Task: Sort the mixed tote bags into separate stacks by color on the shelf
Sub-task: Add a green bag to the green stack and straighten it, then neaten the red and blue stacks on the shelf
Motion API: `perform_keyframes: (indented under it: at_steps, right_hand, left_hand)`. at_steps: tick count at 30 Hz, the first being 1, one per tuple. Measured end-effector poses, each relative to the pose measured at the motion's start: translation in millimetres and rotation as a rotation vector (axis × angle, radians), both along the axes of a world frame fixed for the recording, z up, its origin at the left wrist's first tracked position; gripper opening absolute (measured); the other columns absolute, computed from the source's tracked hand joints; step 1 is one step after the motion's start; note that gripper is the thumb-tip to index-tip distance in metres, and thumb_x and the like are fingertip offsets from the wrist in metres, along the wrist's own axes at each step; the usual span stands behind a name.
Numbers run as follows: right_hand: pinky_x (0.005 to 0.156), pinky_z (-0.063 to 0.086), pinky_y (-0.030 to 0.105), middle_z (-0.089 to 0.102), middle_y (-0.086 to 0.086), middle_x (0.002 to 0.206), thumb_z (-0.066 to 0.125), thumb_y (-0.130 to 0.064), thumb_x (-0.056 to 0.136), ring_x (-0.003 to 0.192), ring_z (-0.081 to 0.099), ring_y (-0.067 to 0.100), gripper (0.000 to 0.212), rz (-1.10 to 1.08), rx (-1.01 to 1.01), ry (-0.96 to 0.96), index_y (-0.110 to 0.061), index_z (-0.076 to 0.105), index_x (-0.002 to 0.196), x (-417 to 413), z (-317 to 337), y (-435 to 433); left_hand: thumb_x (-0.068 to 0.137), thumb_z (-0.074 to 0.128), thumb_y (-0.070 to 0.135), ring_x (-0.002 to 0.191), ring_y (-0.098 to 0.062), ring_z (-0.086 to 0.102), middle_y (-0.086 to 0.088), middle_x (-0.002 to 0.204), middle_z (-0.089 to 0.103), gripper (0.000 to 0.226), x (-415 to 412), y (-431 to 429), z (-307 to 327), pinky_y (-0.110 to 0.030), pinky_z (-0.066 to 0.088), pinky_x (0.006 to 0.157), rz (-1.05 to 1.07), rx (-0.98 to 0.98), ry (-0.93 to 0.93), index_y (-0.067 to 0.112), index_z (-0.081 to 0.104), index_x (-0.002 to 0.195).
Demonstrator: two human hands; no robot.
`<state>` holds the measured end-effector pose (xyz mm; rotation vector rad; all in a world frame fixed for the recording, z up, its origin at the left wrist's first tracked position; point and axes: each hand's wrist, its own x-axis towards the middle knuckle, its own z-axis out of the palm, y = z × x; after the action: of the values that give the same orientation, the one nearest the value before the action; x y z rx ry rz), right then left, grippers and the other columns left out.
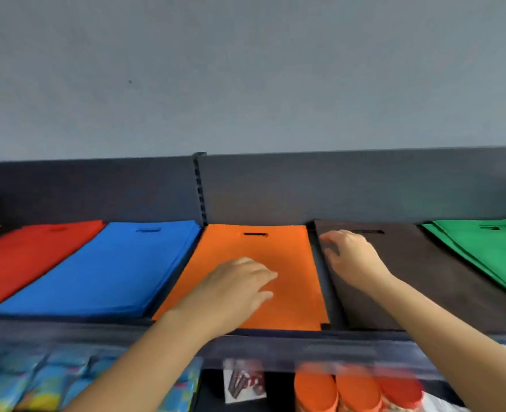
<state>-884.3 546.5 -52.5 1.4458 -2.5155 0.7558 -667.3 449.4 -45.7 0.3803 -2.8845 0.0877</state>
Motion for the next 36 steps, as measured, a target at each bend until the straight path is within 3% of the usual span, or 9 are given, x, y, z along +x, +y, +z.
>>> perform_keyframes:
  at_steps: [6, 10, 13, 16, 27, 36]
  right_hand:
    - [0.099, 0.041, 0.033, 0.053, 0.005, 0.136, 0.049, -0.014, 0.094, 0.124, 0.049, 0.024, 0.037, 0.291, -0.001, -0.038, -0.013, 0.053, 0.131, 194, -2, -122]
    - [0.105, 0.036, 0.033, 0.048, 0.004, 0.14, 0.048, -0.018, 0.096, 0.129, 0.044, 0.021, 0.038, 0.478, 0.03, -0.047, -0.013, 0.05, 0.134, 318, -4, -188]
    - [0.103, 0.038, 0.034, 0.05, 0.005, 0.138, 0.048, -0.017, 0.096, 0.126, 0.046, 0.023, 0.038, 0.585, 0.034, -0.038, -0.014, 0.051, 0.133, 392, -3, -231]
    - [0.102, 0.038, 0.034, 0.053, 0.008, 0.135, 0.049, -0.016, 0.094, 0.124, 0.048, 0.025, 0.037, 0.678, 0.026, -0.008, -0.012, 0.053, 0.131, 451, 1, -274]
    - [0.096, 0.043, 0.037, 0.06, 0.011, 0.124, 0.055, -0.021, 0.089, 0.116, 0.054, 0.029, 0.034, 0.918, -0.017, 0.017, -0.012, 0.06, 0.121, 604, 19, -446]
    - [0.112, 0.027, 0.032, 0.036, 0.006, 0.15, 0.057, -0.021, 0.091, 0.138, 0.032, 0.024, 0.057, 1.092, 0.197, 0.146, -0.015, 0.036, 0.143, 689, 39, -578]
  left_hand:
    - [0.095, 0.036, 0.043, 0.124, -0.013, 0.044, 0.008, 0.132, 0.053, 0.048, 212, -77, 0, -0.029, 0.036, 0.102, 0.292, -0.038, 0.085, 0.021, 0.049, 0.135]
    - [0.091, 0.049, 0.036, 0.108, -0.013, 0.058, 0.009, 0.116, 0.064, 0.036, 334, -115, -3, -0.024, 0.047, 0.088, 0.47, -0.088, 0.145, 0.021, 0.063, 0.12]
    - [0.1, 0.039, 0.038, 0.128, -0.007, 0.04, 0.014, 0.136, 0.046, 0.041, 408, -137, -1, -0.021, 0.031, 0.104, 0.595, -0.023, 0.118, 0.024, 0.045, 0.138]
    - [0.1, 0.032, 0.041, 0.135, -0.004, 0.028, 0.016, 0.146, 0.035, 0.045, 469, -161, -2, -0.019, 0.023, 0.108, 0.698, -0.022, 0.117, 0.029, 0.033, 0.144]
    - [0.1, 0.039, 0.034, 0.131, -0.008, 0.036, 0.009, 0.141, 0.044, 0.043, 601, -272, 4, -0.022, 0.03, 0.104, 0.93, -0.063, 0.186, 0.024, 0.04, 0.141]
    - [0.097, 0.048, 0.025, 0.128, -0.015, 0.042, 0.003, 0.138, 0.05, 0.041, 678, -380, 24, -0.026, 0.031, 0.105, 1.013, -0.126, 0.183, 0.02, 0.046, 0.138]
